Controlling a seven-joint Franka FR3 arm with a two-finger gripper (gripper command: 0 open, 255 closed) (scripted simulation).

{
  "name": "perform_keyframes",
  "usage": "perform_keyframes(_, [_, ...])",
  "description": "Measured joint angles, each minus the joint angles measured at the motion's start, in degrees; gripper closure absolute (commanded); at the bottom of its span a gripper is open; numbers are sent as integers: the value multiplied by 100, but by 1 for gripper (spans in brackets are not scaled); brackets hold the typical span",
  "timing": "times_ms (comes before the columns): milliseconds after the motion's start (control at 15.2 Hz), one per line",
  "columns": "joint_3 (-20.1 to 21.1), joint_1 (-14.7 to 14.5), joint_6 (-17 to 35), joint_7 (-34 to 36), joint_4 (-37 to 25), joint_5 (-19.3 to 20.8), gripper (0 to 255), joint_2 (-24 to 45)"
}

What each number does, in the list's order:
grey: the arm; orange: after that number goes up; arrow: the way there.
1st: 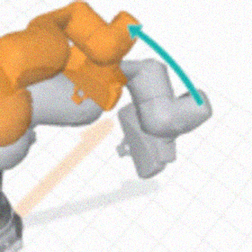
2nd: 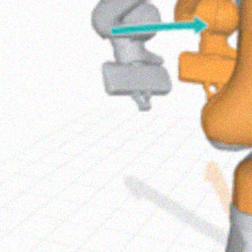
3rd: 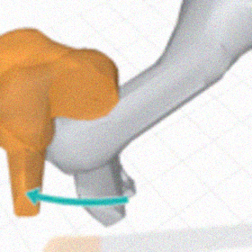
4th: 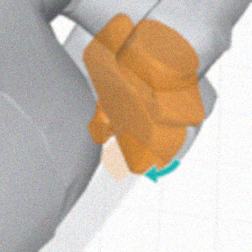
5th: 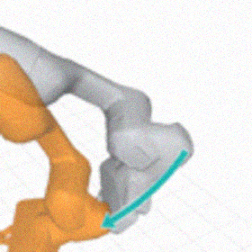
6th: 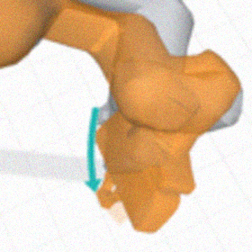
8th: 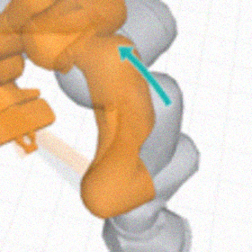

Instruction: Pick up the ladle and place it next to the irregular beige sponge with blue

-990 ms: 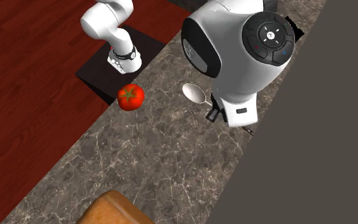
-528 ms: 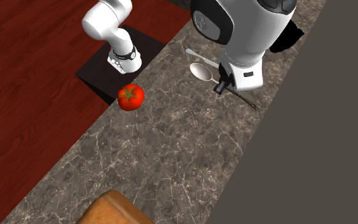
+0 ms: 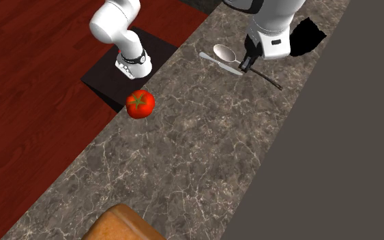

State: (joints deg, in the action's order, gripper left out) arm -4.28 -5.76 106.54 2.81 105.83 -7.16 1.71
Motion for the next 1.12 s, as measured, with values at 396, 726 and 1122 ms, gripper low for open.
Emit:
perform_keyframes(396, [391,-401,162,777,270,2,255,-198])
perform_keyframes(726, [719,-726,231,1427,270,2,255,-207])
perform_keyframes(1122, [1135,-1150,322,2275,69,43,255,-14])
